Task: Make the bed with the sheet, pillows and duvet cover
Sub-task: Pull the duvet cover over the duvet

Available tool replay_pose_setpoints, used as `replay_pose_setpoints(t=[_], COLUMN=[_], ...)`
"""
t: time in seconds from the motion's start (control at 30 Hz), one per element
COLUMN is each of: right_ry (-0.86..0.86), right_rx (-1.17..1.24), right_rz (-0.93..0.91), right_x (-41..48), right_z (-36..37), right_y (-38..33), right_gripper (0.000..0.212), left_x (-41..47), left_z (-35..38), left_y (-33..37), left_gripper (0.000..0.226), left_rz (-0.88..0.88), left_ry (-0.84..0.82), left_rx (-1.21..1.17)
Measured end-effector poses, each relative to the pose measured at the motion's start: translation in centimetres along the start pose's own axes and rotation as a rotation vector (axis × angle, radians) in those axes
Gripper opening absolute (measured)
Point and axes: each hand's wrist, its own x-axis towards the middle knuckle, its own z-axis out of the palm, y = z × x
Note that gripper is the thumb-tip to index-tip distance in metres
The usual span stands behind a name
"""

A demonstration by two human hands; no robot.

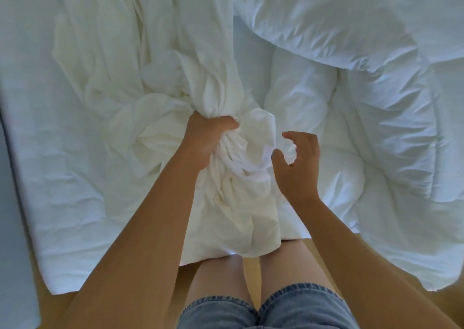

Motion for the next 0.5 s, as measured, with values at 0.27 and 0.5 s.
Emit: replay_pose_setpoints(t=[0.27,0.5], right_ry=[-0.798,-0.401], right_rx=[-1.276,-0.682], right_rz=[-0.214,-0.180], right_x=[-0.4,4.5], right_z=[-0.6,-2.2], right_y=[8.9,3.2], right_gripper=[0.104,0.033], left_x=[-0.9,-2.1], left_z=[-1.0,-4.1], left_y=[-0.6,1.4], left_gripper=[0.023,0.034], left_rz=[-0.012,0.077], left_ry=[-0.005,-0.014], left_rx=[0.136,0.318])
